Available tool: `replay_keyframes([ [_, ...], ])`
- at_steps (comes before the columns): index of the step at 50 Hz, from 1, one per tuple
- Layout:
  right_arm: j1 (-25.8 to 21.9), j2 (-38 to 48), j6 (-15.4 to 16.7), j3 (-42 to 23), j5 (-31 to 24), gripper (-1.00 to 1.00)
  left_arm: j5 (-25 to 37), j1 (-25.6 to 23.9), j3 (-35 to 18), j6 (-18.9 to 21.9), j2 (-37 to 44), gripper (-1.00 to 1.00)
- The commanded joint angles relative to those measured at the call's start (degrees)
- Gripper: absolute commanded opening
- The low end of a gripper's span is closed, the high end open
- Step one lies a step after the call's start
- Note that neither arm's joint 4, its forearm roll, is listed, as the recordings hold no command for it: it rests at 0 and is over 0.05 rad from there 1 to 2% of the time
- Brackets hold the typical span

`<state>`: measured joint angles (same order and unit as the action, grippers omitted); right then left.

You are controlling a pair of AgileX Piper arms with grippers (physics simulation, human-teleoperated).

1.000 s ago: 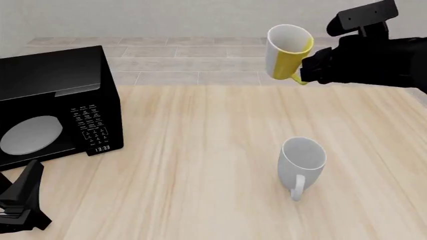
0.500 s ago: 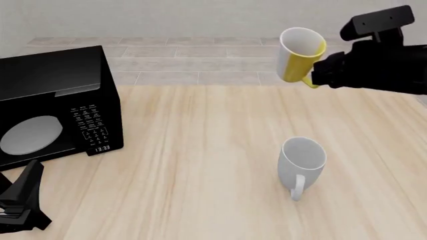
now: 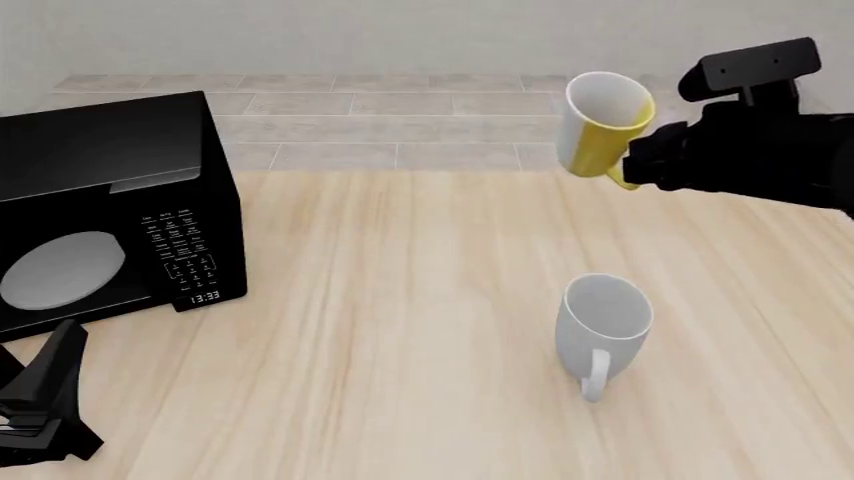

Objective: Put the yellow and white mug to the front of the white mug.

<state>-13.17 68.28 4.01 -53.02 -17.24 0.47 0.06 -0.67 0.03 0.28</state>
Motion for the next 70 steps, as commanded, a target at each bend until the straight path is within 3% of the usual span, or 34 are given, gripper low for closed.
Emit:
replay_keyframes([
  [1, 0.2, 1.5, -1.2, 2.3, 3.4, -1.00, 0.0, 0.0, 0.0, 0.1, -0.1, 1.00],
  [43, 2.2, 4.8, -2.5, 10.7, 11.8, -1.00, 0.0, 0.0, 0.0, 0.1, -0.1, 1.00],
  [70, 3.1, 8.4, -2.4, 11.6, 14.8, -1.00, 0.0, 0.0, 0.0, 0.1, -0.1, 1.00],
])
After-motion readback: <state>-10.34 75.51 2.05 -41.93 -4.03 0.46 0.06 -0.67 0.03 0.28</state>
